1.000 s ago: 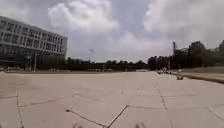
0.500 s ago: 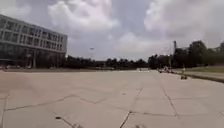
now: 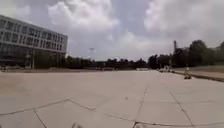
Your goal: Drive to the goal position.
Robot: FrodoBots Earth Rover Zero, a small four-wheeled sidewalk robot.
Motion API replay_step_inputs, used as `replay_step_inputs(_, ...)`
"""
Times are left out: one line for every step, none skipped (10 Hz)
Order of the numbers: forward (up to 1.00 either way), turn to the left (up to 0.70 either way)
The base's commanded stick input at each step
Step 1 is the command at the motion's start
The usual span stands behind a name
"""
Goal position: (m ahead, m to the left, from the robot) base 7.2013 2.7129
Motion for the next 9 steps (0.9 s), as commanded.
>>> replay_step_inputs(0.60,0.00)
replay_step_inputs(0.60,0.00)
replay_step_inputs(0.60,0.00)
replay_step_inputs(0.60,0.00)
replay_step_inputs(0.60,0.00)
replay_step_inputs(0.60,0.00)
replay_step_inputs(0.60,0.00)
replay_step_inputs(0.60,0.00)
replay_step_inputs(0.60,0.00)
